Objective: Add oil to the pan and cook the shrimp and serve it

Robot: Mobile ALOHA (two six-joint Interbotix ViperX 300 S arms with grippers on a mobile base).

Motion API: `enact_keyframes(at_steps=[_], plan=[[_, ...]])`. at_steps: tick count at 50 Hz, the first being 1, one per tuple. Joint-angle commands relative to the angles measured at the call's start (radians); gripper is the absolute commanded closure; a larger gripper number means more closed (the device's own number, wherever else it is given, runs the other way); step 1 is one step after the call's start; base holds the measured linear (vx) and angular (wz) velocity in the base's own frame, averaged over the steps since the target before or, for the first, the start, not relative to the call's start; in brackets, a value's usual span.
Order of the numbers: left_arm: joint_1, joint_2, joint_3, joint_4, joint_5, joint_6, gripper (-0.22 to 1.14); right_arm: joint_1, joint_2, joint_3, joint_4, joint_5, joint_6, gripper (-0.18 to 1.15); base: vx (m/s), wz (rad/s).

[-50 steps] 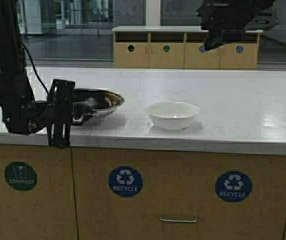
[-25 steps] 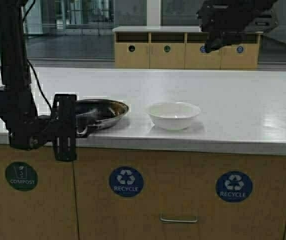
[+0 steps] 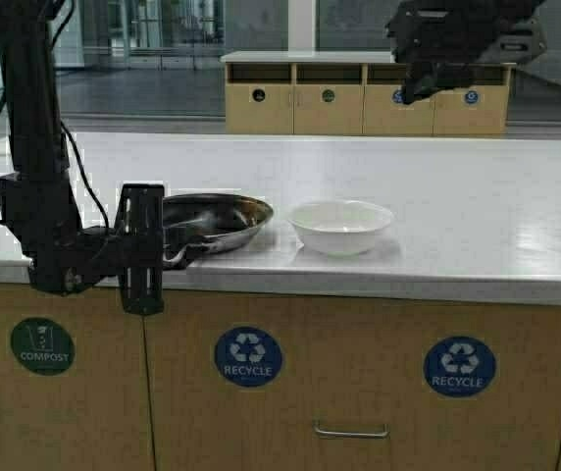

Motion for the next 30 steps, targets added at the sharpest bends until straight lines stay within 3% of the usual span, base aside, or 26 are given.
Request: enact_keyframes(at_steps=[1, 5, 7, 13, 30], plan=[[0.005, -0.031, -0.023, -0.012, -0.037, 0.014, 0.15, 0.002, -0.006, -0.015, 0.000, -0.008, 0.002, 0.91, 0.00, 0.00], [0.005, -0.032, -0.023, -0.025, -0.038, 0.028, -0.11, 0.002, -0.006, -0.015, 0.002, -0.009, 0.002, 0.91, 0.00, 0.00], [0.005, -0.034, -0.023, -0.025, -0.037, 0.037, -0.16, 0.002, -0.006, -0.015, 0.000, -0.008, 0.002, 0.91, 0.00, 0.00], [0.005, -0.035, -0.021, -0.026, -0.038, 0.054, -0.11, 0.002, -0.006, -0.015, 0.002, -0.008, 0.002, 0.91, 0.00, 0.00], [0.005, -0.038, 0.048, -0.049, -0.021, 0.149, -0.11, 0.002, -0.006, -0.015, 0.002, -0.005, 0.002, 0.91, 0.00, 0.00]])
